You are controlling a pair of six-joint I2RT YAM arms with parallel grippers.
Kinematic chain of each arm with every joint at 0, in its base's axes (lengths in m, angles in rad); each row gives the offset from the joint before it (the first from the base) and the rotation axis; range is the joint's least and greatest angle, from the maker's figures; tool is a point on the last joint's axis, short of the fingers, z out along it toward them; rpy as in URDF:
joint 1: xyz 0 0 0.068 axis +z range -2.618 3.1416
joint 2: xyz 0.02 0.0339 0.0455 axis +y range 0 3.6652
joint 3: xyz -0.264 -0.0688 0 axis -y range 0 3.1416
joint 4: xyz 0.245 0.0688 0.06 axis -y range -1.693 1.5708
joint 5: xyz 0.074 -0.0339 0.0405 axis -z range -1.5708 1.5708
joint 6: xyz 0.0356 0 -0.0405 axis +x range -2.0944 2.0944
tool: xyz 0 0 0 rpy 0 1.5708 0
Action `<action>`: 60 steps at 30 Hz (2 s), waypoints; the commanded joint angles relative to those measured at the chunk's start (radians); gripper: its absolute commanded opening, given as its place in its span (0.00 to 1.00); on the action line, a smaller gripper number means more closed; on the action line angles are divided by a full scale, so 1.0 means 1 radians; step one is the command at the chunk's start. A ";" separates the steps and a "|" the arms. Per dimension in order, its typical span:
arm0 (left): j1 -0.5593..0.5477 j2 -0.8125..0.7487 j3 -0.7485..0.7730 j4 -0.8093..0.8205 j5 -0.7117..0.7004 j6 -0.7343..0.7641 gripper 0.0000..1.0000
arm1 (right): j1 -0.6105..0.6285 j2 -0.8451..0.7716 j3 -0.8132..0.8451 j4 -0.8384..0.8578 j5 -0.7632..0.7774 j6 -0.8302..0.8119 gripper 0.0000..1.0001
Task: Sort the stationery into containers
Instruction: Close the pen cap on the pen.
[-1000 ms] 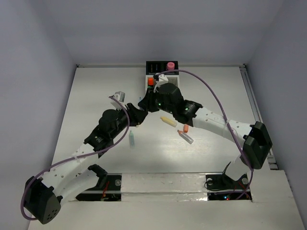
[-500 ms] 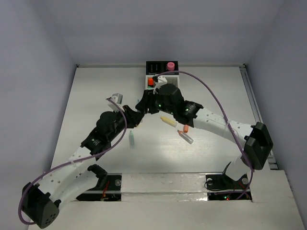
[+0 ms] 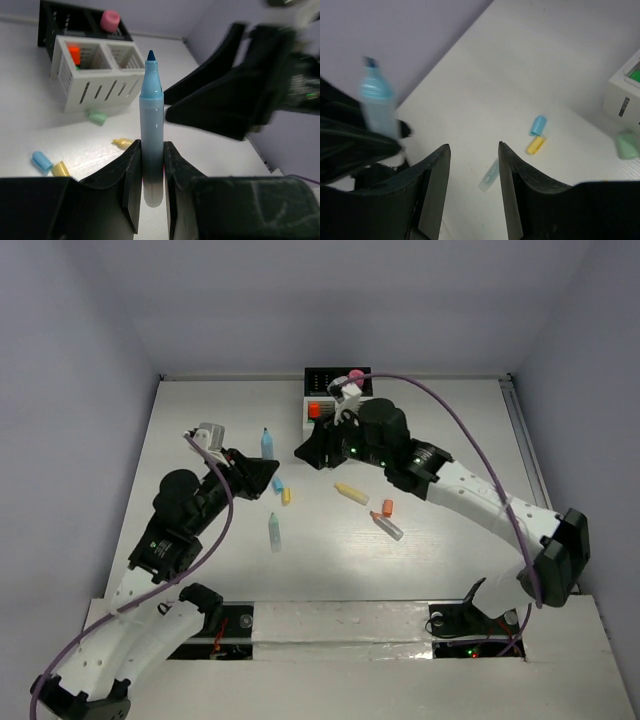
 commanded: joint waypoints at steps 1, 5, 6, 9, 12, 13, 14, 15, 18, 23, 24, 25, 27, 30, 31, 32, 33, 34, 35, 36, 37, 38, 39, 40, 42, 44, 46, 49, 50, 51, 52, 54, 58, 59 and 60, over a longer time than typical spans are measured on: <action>0.073 -0.041 0.053 0.123 0.229 0.038 0.00 | 0.000 0.103 0.046 -0.081 -0.037 -0.068 0.48; 0.159 -0.052 0.067 0.235 0.430 0.000 0.00 | 0.000 0.183 0.084 -0.074 -0.046 -0.099 0.48; 0.171 -0.049 0.067 0.259 0.459 -0.009 0.00 | 0.000 0.203 0.096 -0.074 -0.054 -0.113 0.49; 0.171 -0.038 0.058 0.360 0.522 -0.072 0.00 | 0.000 0.302 0.171 -0.101 -0.070 -0.134 0.54; 0.171 -0.021 0.047 0.489 0.579 -0.159 0.00 | 0.000 0.405 0.236 -0.110 -0.078 -0.166 0.60; 0.171 -0.015 0.046 0.521 0.593 -0.202 0.00 | 0.000 0.433 0.260 -0.135 -0.068 -0.180 0.62; 0.171 -0.003 0.046 0.578 0.611 -0.215 0.00 | 0.000 0.486 0.308 -0.147 -0.057 -0.186 0.63; 0.171 0.007 0.053 0.594 0.616 -0.224 0.00 | 0.000 0.513 0.334 -0.172 -0.038 -0.202 0.65; 0.180 0.034 0.070 0.615 0.625 -0.227 0.00 | 0.000 0.620 0.442 -0.219 -0.002 -0.223 0.65; 0.180 0.051 0.076 0.629 0.637 -0.218 0.00 | 0.030 0.766 0.607 -0.345 0.130 -0.271 0.66; 0.180 0.047 0.075 0.622 0.633 -0.207 0.00 | 0.040 0.786 0.651 -0.362 0.147 -0.280 0.66; 0.180 0.047 0.072 0.614 0.630 -0.201 0.00 | 0.051 0.816 0.668 -0.385 0.162 -0.283 0.65; 0.180 0.047 0.067 0.605 0.622 -0.195 0.00 | 0.062 0.841 0.702 -0.407 0.216 -0.291 0.65; 0.180 0.051 0.064 0.606 0.621 -0.195 0.00 | 0.086 0.898 0.785 -0.471 0.268 -0.333 0.64; 0.180 0.053 0.064 0.606 0.618 -0.192 0.00 | 0.097 0.912 0.800 -0.494 0.270 -0.338 0.64; 0.180 0.051 0.064 0.605 0.618 -0.193 0.00 | 0.097 0.924 0.826 -0.505 0.282 -0.344 0.63; 0.180 0.053 0.064 0.605 0.616 -0.192 0.00 | 0.109 0.945 0.837 -0.514 0.296 -0.349 0.63; 0.180 0.051 0.061 0.602 0.614 -0.190 0.00 | 0.109 0.956 0.846 -0.525 0.314 -0.363 0.63; 0.180 0.051 0.059 0.597 0.607 -0.189 0.00 | 0.118 0.967 0.857 -0.540 0.357 -0.367 0.63; 0.190 0.050 0.056 0.597 0.607 -0.189 0.00 | 0.119 0.984 0.874 -0.546 0.368 -0.372 0.63; 0.190 0.051 0.055 0.597 0.607 -0.189 0.00 | 0.119 0.991 0.879 -0.554 0.376 -0.378 0.63; 0.190 0.051 0.053 0.597 0.607 -0.190 0.00 | 0.119 0.998 0.885 -0.558 0.390 -0.380 0.63; 0.190 0.050 0.055 0.600 0.608 -0.192 0.00 | 0.119 1.011 0.895 -0.563 0.396 -0.380 0.62; 0.190 0.050 0.053 0.600 0.608 -0.192 0.00 | 0.119 1.018 0.902 -0.568 0.403 -0.384 0.62; 0.190 0.050 0.053 0.606 0.613 -0.195 0.00 | 0.129 1.031 0.914 -0.577 0.442 -0.384 0.62; 0.190 0.048 0.050 0.614 0.616 -0.201 0.00 | 0.129 1.053 0.928 -0.578 0.443 -0.384 0.60; 0.190 0.050 0.050 0.615 0.618 -0.202 0.00 | 0.129 1.077 0.952 -0.578 0.436 -0.384 0.59; 0.190 0.048 0.047 0.609 0.614 -0.196 0.00 | 0.129 1.111 1.003 -0.608 0.439 -0.384 0.55; 0.190 0.048 0.049 0.609 0.613 -0.196 0.00 | 0.129 1.123 1.011 -0.611 0.445 -0.384 0.53; 0.190 0.048 0.047 0.609 0.613 -0.196 0.00 | 0.129 1.126 1.011 -0.612 0.448 -0.384 0.51; 0.190 0.048 0.047 0.609 0.613 -0.195 0.00 | 0.129 1.128 1.011 -0.612 0.448 -0.384 0.48; 0.190 0.050 0.047 0.608 0.613 -0.195 0.00 | 0.129 1.127 1.006 -0.611 0.451 -0.384 0.39; 0.190 0.050 0.049 0.600 0.611 -0.192 0.00 | 0.129 1.128 1.012 -0.620 0.462 -0.364 0.31; 0.190 0.050 0.050 0.599 0.610 -0.189 0.00 | 0.129 1.130 1.015 -0.627 0.462 -0.361 0.31; 0.190 0.048 0.050 0.597 0.607 -0.187 0.00 | 0.129 1.127 1.012 -0.628 0.463 -0.357 0.30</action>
